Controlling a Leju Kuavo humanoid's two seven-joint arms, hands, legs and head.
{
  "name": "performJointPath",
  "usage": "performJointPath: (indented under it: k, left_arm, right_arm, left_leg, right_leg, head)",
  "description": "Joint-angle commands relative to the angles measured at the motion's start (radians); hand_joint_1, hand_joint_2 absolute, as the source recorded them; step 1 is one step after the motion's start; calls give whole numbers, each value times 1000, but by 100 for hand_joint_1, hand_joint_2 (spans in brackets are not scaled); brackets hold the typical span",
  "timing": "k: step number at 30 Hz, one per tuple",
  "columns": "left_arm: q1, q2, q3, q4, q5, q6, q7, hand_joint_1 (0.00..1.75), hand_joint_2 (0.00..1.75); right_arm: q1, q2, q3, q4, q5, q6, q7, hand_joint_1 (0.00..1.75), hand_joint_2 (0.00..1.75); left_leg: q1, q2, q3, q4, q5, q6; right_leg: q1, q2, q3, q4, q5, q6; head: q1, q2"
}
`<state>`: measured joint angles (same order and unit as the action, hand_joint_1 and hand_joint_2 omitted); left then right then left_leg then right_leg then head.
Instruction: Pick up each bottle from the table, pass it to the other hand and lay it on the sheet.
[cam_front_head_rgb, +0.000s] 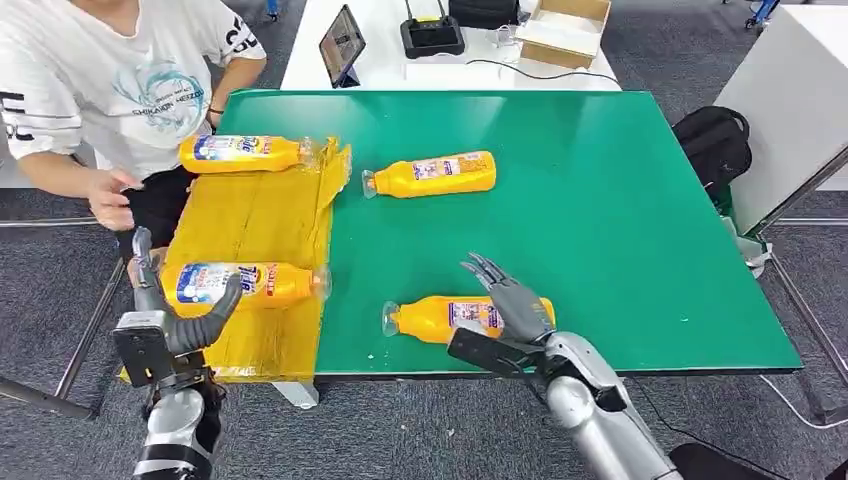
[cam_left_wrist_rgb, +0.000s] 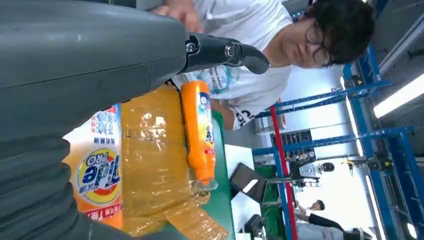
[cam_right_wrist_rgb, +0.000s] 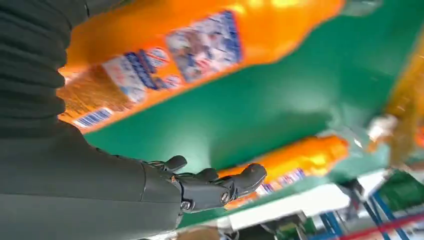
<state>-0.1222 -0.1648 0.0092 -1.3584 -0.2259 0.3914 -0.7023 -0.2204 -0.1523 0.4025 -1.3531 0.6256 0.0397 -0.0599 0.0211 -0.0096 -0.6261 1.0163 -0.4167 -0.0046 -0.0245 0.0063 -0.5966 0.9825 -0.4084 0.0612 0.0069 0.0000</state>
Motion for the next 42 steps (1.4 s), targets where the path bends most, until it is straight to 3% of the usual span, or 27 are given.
performJointPath:
  k: [1,8,18,29,31,32,34,35,36,42]
  left_arm:
    - [-34,-12,-18,123,-32,-18,4,0,175]
    - [-48,-18,-21,173,-34,-36,4,0,175]
    - [-115,-21,-37,275,-16,-56,4,0,175]
    - [-120,-27,-46,286,2,-60,4,0,175]
    - [-123,-29,-44,293,4,-66,4,0,175]
    - [-124,-29,-43,295,5,-67,4,0,175]
    - [-125,-30,-43,297,5,-69,4,0,175]
    - [-125,-30,-43,298,4,-70,4,0,175]
    - [-129,-30,-45,304,5,-74,4,0,175]
    - [-128,-34,-48,312,9,-86,4,0,175]
  right_arm:
    - [-47,-88,25,134,-36,44,17,0,175]
    - [-82,-106,32,204,-44,61,47,0,175]
    - [-307,-58,123,545,-110,167,45,0,175]
    - [-354,4,192,630,-126,136,27,2,175]
    - [-342,8,199,623,-142,123,10,23,175]
    - [-338,9,200,621,-144,122,8,103,175]
    - [-333,9,200,617,-151,121,4,103,175]
    - [-328,6,196,612,-165,127,-2,154,175]
    - [-325,-1,192,609,-186,145,-12,173,175]
    - [-268,-7,151,529,-251,113,-41,175,175]
  left_leg:
    - [0,0,4,-1,-1,1]
    - [0,0,3,-1,0,1]
    - [0,2,2,-1,0,1]
    - [1,3,5,-1,0,1]
    - [0,2,5,-1,0,2]
    - [1,2,5,-1,0,1]
    - [1,1,6,-1,0,2]
    - [0,1,5,-1,0,1]
    - [0,1,4,-1,0,1]
    - [1,0,7,-1,0,2]
  right_leg:
    - [0,-1,4,-1,-1,-2]
    - [0,-1,3,-1,0,-2]
    - [0,1,2,-1,1,-1]
    - [1,1,4,-1,1,-2]
    - [1,1,4,-1,1,-3]
    - [1,0,4,-1,1,-2]
    - [1,-1,5,-1,0,-3]
    - [1,0,4,-1,0,-2]
    - [1,0,3,-1,1,-1]
    - [2,-2,6,-2,0,-3]
  head:
    - [0,0]
    - [0,0]
    - [0,0]
    - [0,0]
    - [0,0]
    - [-1,0]
    - [0,0]
    - [0,0]
    - [0,0]
    - [0,0]
